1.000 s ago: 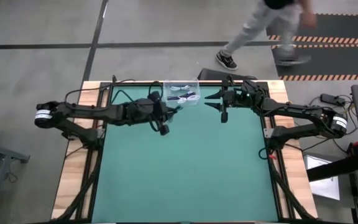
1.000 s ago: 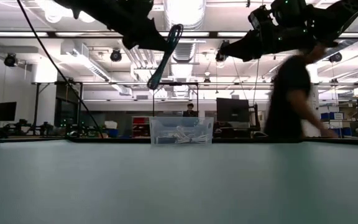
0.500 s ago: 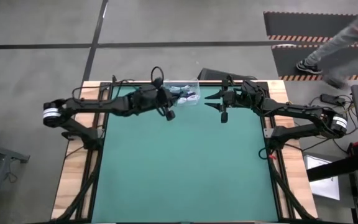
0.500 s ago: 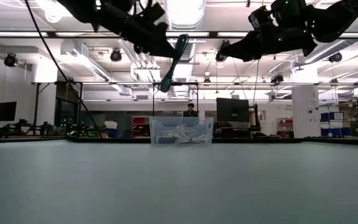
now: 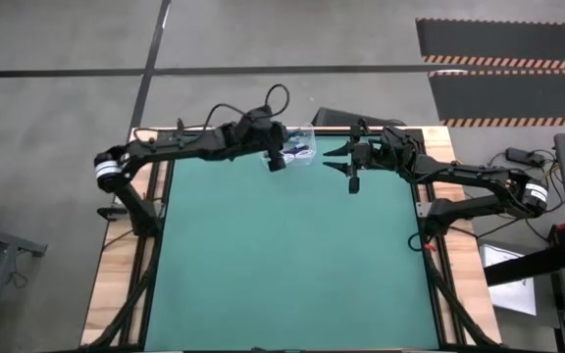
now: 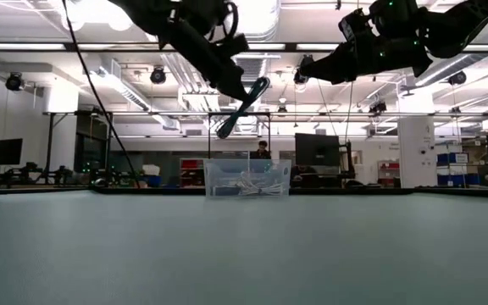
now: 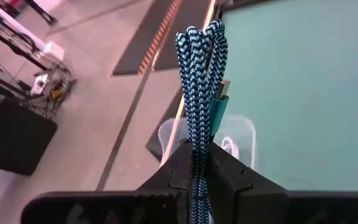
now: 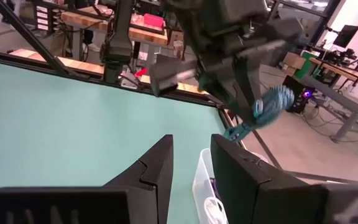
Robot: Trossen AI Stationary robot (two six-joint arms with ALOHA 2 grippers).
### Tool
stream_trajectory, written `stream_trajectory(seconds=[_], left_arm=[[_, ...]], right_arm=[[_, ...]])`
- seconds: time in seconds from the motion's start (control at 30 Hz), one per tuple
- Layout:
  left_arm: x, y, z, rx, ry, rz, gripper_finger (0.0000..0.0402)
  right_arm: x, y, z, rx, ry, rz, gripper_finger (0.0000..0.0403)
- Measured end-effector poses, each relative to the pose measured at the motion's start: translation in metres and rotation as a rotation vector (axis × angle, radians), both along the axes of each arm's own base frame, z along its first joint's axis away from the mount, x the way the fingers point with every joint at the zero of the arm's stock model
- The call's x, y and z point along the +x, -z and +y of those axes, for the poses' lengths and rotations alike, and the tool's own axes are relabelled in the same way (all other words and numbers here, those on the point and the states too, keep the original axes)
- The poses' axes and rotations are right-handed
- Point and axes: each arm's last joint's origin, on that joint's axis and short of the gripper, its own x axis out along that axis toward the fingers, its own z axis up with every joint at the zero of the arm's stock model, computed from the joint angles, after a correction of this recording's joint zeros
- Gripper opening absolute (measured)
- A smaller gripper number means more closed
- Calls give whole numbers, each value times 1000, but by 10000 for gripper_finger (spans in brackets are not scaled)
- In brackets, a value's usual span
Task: Pick and place USB-C Cables
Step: Put the blue charger cable into the transparent bin
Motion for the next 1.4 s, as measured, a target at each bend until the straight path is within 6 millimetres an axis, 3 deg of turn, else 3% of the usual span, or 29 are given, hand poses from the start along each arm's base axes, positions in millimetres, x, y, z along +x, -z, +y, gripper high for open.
stream_trajectory(seconds=[0.33, 0.47, 0.6, 0.87, 1.03, 1.4], left_arm=[[4, 12, 27, -36, -1, 119, 11], [4, 14, 29, -22, 4, 132, 11], [4, 13, 28, 15, 35, 155, 11], [3, 14, 29, 122, 110, 234, 11], [3, 14, 29, 131, 115, 239, 11], [3, 14, 29, 131, 114, 239, 11]], right_arm=[[0, 0, 0, 12, 10, 1, 100], [0, 2, -5, 45, 162, 10, 100], [5, 11, -9, 48, 194, 31, 111], [39, 17, -34, 46, 325, 49, 168], [67, 10, -51, 21, 319, 58, 195], [102, 9, -78, 48, 322, 219, 200]])
